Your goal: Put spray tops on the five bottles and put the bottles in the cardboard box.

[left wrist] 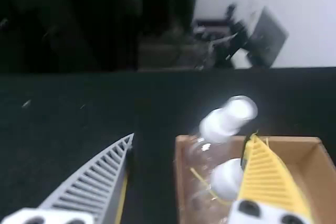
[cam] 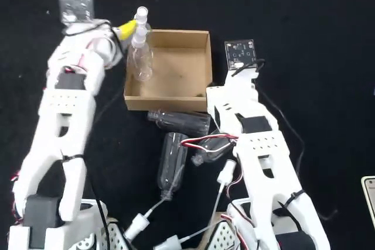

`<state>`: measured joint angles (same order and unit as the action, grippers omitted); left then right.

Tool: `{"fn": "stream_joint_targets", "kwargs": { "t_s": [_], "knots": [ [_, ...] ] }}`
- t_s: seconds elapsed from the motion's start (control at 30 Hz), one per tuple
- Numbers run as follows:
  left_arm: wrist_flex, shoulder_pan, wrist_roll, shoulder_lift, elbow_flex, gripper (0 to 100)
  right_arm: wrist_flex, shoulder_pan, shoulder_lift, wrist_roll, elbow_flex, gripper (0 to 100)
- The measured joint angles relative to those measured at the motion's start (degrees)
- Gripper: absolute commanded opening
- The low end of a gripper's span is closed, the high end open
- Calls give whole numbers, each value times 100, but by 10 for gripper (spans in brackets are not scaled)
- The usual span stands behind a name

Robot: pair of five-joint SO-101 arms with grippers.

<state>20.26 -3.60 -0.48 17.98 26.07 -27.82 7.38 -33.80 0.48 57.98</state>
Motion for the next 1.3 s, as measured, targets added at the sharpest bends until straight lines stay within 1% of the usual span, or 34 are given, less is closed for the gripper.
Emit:
{"fn": "stream_joint_targets", "kwargs": {
  "t_s": [0.07,0.2,0.3,0.4,0.5,0.63,0.8,0.97,1.17,1.3],
  "knots": [
    [457,-158,0,70,-360,295,0,0,0,0,0,103],
    [862,-396,0,440,-809,295,0,97,0,0,0,103],
    [1240,-686,0,624,-774,295,0,105,0,0,0,103],
    [1785,-1020,9,738,-343,295,0,105,0,0,0,103],
    [2400,-862,0,765,237,295,0,123,0,0,0,103],
    [2954,-651,0,730,334,295,0,123,0,0,0,103],
    [3226,-501,0,62,334,295,0,123,0,0,0,103],
    [3305,-457,0,-668,202,295,0,123,0,0,0,103],
    [3305,-123,9,-747,105,295,0,123,0,0,0,103],
    [3051,-35,9,-809,53,295,0,123,0,0,0,103]
  ]
}}
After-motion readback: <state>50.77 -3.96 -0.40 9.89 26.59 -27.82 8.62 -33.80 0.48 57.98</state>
